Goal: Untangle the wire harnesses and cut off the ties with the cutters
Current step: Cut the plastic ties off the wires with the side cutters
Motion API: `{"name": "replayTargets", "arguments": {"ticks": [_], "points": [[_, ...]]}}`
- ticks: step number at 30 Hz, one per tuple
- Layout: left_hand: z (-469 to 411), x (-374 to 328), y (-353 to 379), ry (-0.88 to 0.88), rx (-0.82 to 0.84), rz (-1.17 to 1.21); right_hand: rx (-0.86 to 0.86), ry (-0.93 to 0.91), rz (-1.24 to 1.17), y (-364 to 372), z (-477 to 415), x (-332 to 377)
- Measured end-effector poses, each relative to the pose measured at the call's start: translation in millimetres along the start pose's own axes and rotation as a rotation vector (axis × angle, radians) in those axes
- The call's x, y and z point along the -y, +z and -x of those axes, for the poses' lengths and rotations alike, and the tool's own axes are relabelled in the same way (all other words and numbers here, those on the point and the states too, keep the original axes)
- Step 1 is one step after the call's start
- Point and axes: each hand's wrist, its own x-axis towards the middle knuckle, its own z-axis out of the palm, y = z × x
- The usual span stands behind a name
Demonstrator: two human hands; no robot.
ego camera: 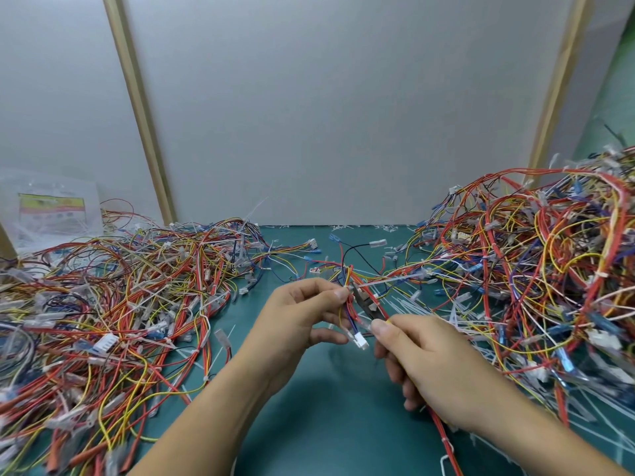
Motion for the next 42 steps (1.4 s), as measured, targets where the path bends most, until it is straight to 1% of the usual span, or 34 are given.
{"name": "replayTargets", "arguments": {"ticks": [3, 14, 37, 42], "points": [[-0.3, 3.0, 0.8, -0.006, 0.016, 0.043, 0.001, 0.016, -0.047, 0.9, 0.1, 1.2], [-2.0, 8.1, 5.9, 0.073, -0.054, 0.072, 0.017, 0.049, -0.096, 1.3, 0.7, 3.9], [0.5, 6.6, 8.7, 0.169, -0.132, 0.013, 0.028, 0.085, -0.113, 2.0, 0.9, 5.7], [0.6, 8.1, 9.1, 0.234, -0.153, -0.050, 0.034, 0.089, -0.099, 0.3, 1.6, 8.5]]}}
